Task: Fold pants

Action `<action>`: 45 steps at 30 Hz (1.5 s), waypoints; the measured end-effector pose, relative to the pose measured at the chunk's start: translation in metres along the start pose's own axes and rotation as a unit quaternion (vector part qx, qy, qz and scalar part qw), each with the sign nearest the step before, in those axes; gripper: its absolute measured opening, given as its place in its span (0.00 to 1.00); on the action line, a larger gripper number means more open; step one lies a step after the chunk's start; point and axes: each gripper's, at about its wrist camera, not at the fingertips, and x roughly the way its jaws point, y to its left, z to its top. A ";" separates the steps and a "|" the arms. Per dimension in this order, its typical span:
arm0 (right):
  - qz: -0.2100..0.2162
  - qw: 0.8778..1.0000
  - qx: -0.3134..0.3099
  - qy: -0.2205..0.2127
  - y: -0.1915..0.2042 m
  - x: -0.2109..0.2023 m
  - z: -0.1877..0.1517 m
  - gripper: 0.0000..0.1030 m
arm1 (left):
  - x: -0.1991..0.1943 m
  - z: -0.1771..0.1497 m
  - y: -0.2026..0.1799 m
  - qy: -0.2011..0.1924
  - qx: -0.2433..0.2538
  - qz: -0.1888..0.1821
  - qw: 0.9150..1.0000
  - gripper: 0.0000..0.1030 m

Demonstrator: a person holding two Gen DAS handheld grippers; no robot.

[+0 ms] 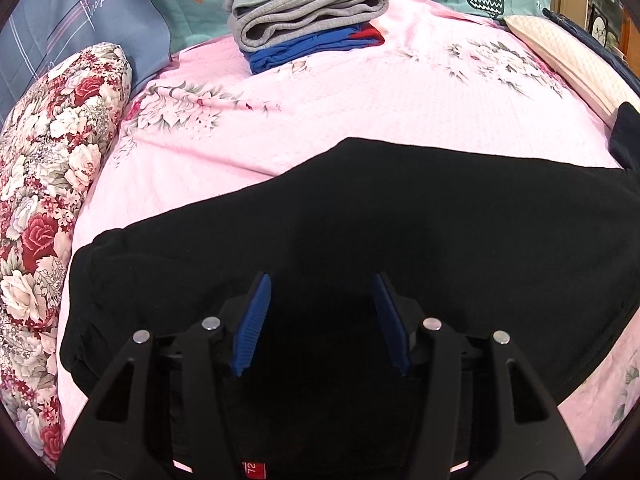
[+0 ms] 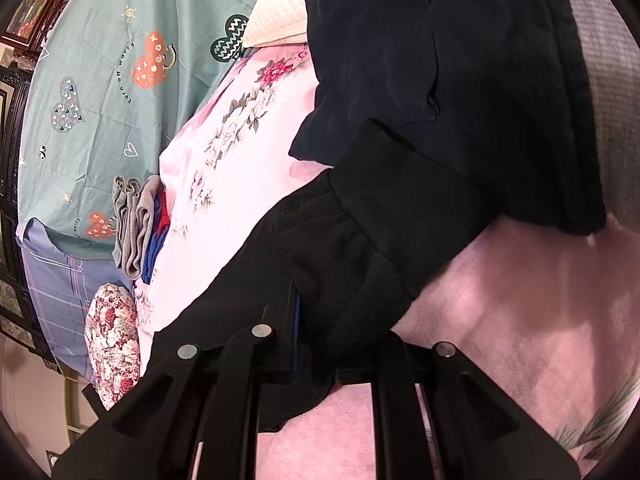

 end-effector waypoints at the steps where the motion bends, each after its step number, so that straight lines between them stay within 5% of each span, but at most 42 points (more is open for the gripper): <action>1: -0.001 1.000 -0.002 0.004 0.001 -0.001 0.001 0.18 | 0.001 0.000 0.001 0.001 -0.001 -0.001 1.000 0.53; 4: -0.061 0.998 -0.033 -0.008 0.012 -0.017 0.005 0.40 | 0.002 -0.002 0.004 0.002 0.000 0.000 1.000 0.53; 11: -0.150 0.969 -0.165 -0.105 0.088 -0.058 0.018 0.47 | -0.001 -0.005 0.027 -0.001 -0.017 0.010 1.000 0.56; 15: -0.108 0.950 -0.281 -0.081 0.166 -0.021 0.016 0.54 | -0.005 -0.012 0.052 -0.004 -0.037 0.028 0.999 0.57; 18: -0.001 0.938 -0.345 0.009 0.232 0.037 0.001 0.54 | -0.009 -0.022 0.083 -0.007 -0.064 0.054 0.996 0.60; 21: 0.058 0.904 -0.411 0.104 0.293 0.107 -0.033 0.54 | -0.006 -0.034 0.121 0.006 -0.109 0.078 0.991 0.60; 23: 0.087 0.866 -0.465 0.160 0.330 0.157 -0.065 0.54 | -0.002 -0.043 0.143 0.017 -0.141 0.088 0.986 0.60; 28: 0.116 0.793 -0.544 0.247 0.387 0.246 -0.128 0.54 | 0.003 -0.057 0.162 0.023 -0.162 0.071 0.984 0.60; 32: 0.102 0.766 -0.560 0.298 0.403 0.302 -0.147 0.54 | 0.007 -0.057 0.155 0.022 -0.136 0.089 0.986 0.60; 34: 0.101 0.761 -0.553 0.325 0.399 0.315 -0.152 0.54 | 0.009 -0.057 0.155 0.022 -0.133 0.092 0.987 0.60; 37: 0.118 0.759 -0.541 0.342 0.401 0.318 -0.151 0.11 | 0.009 -0.056 0.156 0.019 -0.143 0.102 0.984 0.60; 41: 0.123 0.756 -0.561 0.313 0.415 0.309 -0.145 0.08 | 0.013 -0.051 0.156 0.023 -0.153 0.138 0.978 0.54; 45: 0.111 0.771 -0.563 0.278 0.427 0.322 -0.136 0.08 | 0.023 -0.042 0.156 0.029 -0.146 0.159 0.976 0.54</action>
